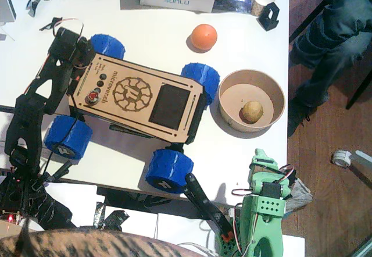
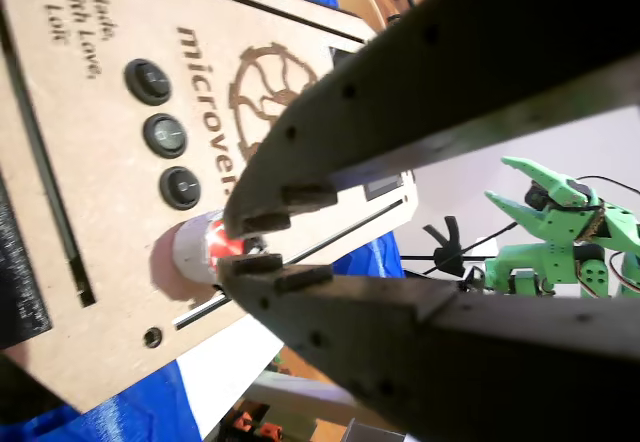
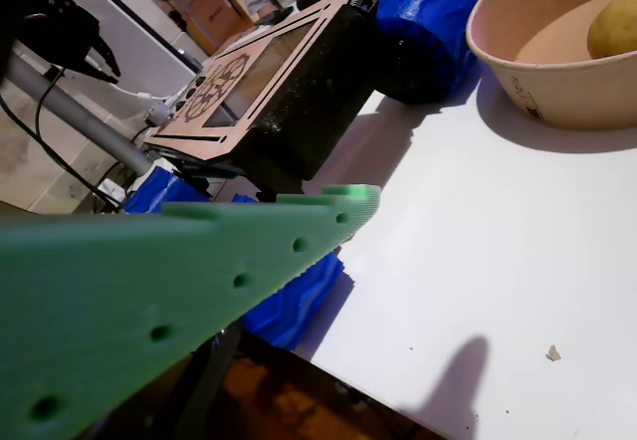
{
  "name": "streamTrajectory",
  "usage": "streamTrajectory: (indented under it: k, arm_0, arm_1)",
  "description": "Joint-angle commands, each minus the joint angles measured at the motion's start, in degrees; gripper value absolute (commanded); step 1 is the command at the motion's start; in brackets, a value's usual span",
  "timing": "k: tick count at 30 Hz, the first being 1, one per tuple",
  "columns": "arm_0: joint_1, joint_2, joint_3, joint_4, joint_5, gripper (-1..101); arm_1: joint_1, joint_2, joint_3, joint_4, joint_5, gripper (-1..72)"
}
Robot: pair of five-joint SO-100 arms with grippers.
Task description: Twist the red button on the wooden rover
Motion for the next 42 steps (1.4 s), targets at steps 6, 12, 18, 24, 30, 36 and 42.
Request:
streamTrajectory:
  k: [6,12,18,24,30,36,42]
  arm_0:
    - [3.08,0.09,-2.72,1.23,0.97,9]
    - [6.33,-0.35,-2.72,1.05,0.97,14]
    - [6.86,-1.41,-2.72,1.14,0.97,17]
    - [6.86,-3.08,-2.72,1.14,0.97,17]
    - [6.15,-4.04,-2.72,0.79,0.26,17]
    - [6.15,-6.33,-2.72,-0.53,0.18,16]
    - [6.24,-9.32,-2.72,-1.58,0.7,17]
  arm_1:
    - [0.26,-0.26,-0.35,-0.26,0.0,20.4]
    - [0.26,-0.26,-0.35,-0.26,0.0,20.4]
    - [0.26,-0.26,-0.35,-0.26,0.0,20.4]
    - [0.26,-0.26,-0.35,-0.26,0.0,20.4]
    - [0.26,-0.26,-0.35,-0.26,0.0,20.4]
    - [0.26,-0.26,-0.35,-0.26,0.0,20.4]
    - [0.26,-0.26,-0.35,-0.26,0.0,20.4]
